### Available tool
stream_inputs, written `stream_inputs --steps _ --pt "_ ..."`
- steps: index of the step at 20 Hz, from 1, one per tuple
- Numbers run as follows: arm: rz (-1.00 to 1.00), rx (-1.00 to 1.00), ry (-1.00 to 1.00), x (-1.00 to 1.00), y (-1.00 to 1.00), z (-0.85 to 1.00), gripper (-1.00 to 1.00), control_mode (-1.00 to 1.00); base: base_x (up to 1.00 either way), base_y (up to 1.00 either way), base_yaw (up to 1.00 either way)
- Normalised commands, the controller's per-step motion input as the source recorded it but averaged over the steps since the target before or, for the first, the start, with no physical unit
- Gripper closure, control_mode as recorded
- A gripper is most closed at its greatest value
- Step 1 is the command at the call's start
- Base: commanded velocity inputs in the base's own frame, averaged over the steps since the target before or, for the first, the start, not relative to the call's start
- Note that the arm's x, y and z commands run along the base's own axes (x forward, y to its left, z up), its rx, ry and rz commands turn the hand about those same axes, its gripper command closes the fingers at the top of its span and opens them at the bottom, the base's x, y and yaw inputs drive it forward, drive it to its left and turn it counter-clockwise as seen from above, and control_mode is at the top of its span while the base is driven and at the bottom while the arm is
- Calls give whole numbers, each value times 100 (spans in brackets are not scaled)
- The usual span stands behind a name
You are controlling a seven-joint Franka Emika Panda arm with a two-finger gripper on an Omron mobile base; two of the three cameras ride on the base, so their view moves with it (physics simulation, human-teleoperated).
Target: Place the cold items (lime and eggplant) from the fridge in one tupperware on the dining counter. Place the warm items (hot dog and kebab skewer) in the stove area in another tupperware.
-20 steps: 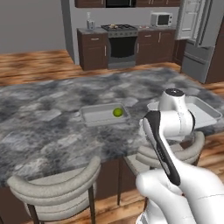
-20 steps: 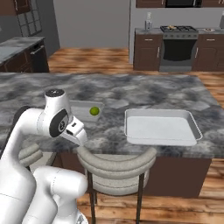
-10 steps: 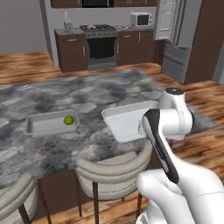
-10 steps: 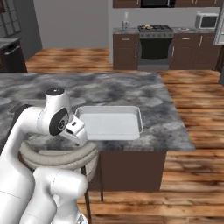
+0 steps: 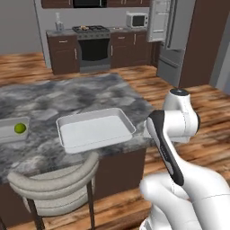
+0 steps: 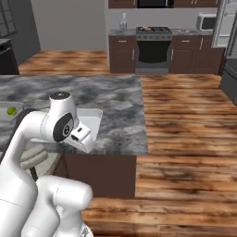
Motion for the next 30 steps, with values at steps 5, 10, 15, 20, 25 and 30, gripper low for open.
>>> stream_inputs --steps 5,10,15,20,25,30 --pt "0 0 0 0 0 0 -100 100 -42 -100 23" --pt "0 0 0 0 0 0 -100 100 -3 -100 20" --pt "0 0 0 0 0 0 -100 100 42 -100 17" --pt "0 0 0 0 0 0 -100 100 95 -100 9" --pt "0 0 0 0 0 0 -100 100 100 -100 23" --pt "0 0 0 0 0 0 -100 100 100 -91 33"
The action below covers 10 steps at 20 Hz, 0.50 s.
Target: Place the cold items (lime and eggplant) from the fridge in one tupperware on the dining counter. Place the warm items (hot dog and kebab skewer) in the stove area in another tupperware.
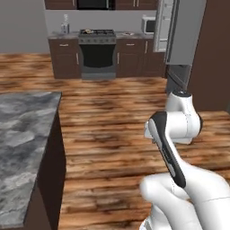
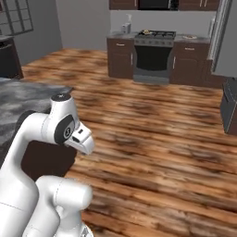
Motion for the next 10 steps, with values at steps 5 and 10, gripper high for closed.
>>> stream_inputs --steps 5,10 --pt "0 0 0 0 0 0 -100 100 100 -76 27" --pt "0 0 0 0 0 0 -100 100 100 -56 11"
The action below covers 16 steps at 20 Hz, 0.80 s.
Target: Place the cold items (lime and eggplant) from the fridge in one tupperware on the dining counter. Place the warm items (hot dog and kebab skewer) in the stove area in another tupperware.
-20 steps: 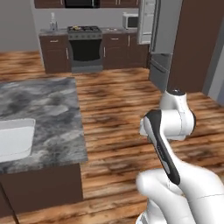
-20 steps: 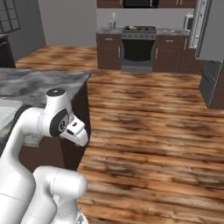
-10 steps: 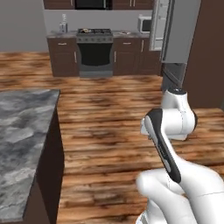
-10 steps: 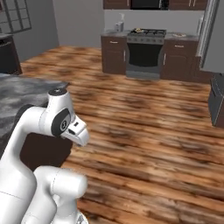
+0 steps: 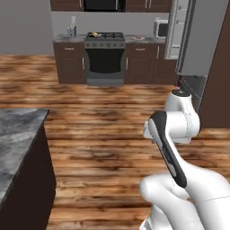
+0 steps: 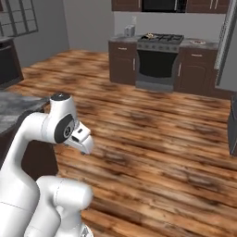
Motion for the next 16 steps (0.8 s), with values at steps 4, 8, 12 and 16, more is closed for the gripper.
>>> stream_inputs --steps 4,8,12,16 --pt "0 0 0 0 0 0 -100 100 100 -44 4" --pt "0 0 0 0 0 0 -100 100 100 -41 2" --pt "0 0 0 0 0 0 -100 100 100 -32 0" --pt "0 0 0 0 0 0 -100 100 100 -5 -13"
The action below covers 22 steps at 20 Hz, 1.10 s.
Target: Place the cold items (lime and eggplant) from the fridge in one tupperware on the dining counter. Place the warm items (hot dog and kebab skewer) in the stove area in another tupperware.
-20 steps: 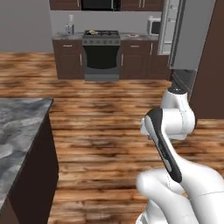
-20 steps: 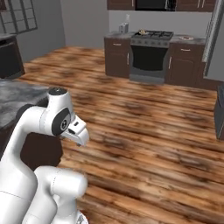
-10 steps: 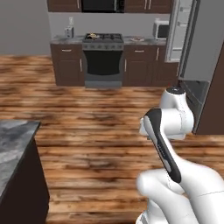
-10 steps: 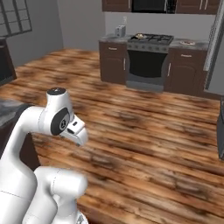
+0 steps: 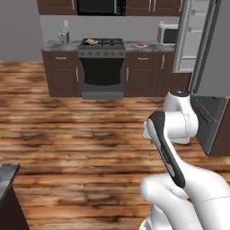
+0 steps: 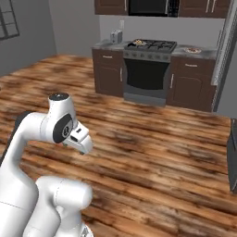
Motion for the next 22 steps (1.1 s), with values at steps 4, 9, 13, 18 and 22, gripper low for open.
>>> stream_inputs --steps 4,9,13,18,22 --pt "0 0 0 0 0 0 -100 100 100 0 -32" --pt "0 0 0 0 0 0 -100 100 100 3 -43" --pt "0 0 0 0 0 0 -100 100 100 22 -41" --pt "0 0 0 0 0 0 -100 100 100 44 -45" --pt "0 0 0 0 0 0 -100 100 100 60 -47"
